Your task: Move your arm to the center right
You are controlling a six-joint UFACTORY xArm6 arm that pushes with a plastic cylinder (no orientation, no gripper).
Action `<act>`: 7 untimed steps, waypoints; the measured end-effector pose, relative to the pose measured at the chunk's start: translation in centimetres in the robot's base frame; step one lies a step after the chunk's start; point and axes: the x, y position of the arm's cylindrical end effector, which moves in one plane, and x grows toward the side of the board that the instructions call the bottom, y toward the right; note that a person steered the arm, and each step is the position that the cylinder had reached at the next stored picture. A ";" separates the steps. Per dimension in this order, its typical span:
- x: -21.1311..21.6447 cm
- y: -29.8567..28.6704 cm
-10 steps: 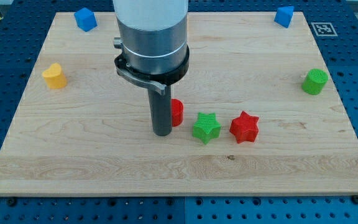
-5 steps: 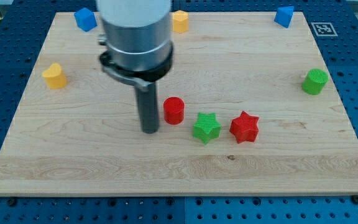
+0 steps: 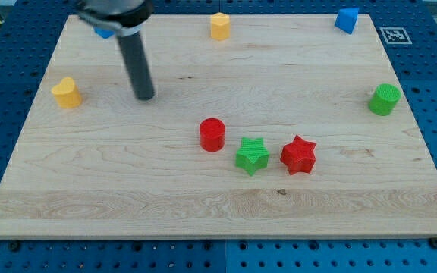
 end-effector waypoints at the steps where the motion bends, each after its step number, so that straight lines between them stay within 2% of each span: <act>1: -3.7 4.6; 5: -4.3 32.2; 6: -4.0 34.1; 7: -1.2 37.3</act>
